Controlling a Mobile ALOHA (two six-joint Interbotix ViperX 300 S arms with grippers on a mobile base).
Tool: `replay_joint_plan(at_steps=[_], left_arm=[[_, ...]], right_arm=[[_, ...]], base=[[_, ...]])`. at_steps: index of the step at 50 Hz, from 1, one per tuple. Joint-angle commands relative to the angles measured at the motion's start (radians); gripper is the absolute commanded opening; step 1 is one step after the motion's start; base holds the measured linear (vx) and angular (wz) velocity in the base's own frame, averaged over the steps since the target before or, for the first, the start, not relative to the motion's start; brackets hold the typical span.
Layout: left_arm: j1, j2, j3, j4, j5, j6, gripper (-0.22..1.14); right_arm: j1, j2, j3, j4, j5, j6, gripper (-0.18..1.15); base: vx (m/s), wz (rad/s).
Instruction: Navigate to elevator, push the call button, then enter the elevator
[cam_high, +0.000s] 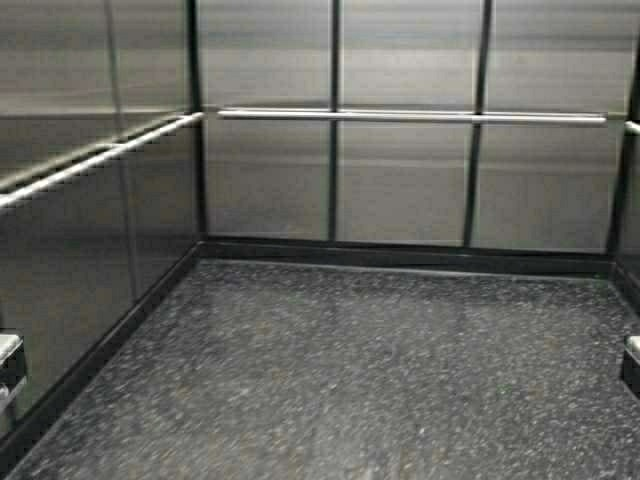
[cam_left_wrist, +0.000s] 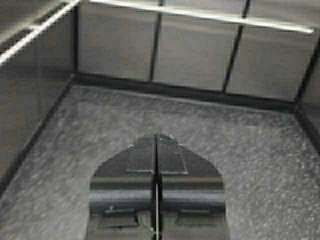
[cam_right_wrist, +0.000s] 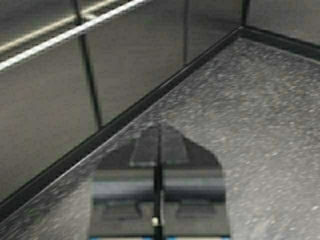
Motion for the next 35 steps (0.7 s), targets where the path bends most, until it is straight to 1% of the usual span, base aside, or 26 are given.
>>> replay_joint_plan(at_steps=[1,15,26,31,35], left_arm=[[-0.002,0.003,-0.012,0.003,-0.008,0.000,0.02],[-0.003,0.018,-0.011,0.003,-0.008,0.000,0.02],[-0.002,-0.005,-0.018,0.003,-0.009,0.003,0.03],[0.009,0.057,-0.034,0.009,-0.012,0.018,0.02],[0.009,0.063,-0.012,0.009,-0.014,0.012,0.03]], right_arm=[[-0.002,0.017,-0.011,0.003,-0.009,-0.003,0.06],[-0.002,0.023,0.012,0.003,-0.009,0.000,0.06],[-0.002,0.015,0.005,0.003,-0.017,0.003,0.06],[-0.035,0.032,-0.037,0.005,-0.018,-0.005,0.06],[-0.041,0.031,-0.002,0.003,-0.009,-0.008,0.06]], base=[[0.50,-0.21],[0.60,-0.20],[0.60,-0.19],[0.57,-0.19],[0.59,-0.21]])
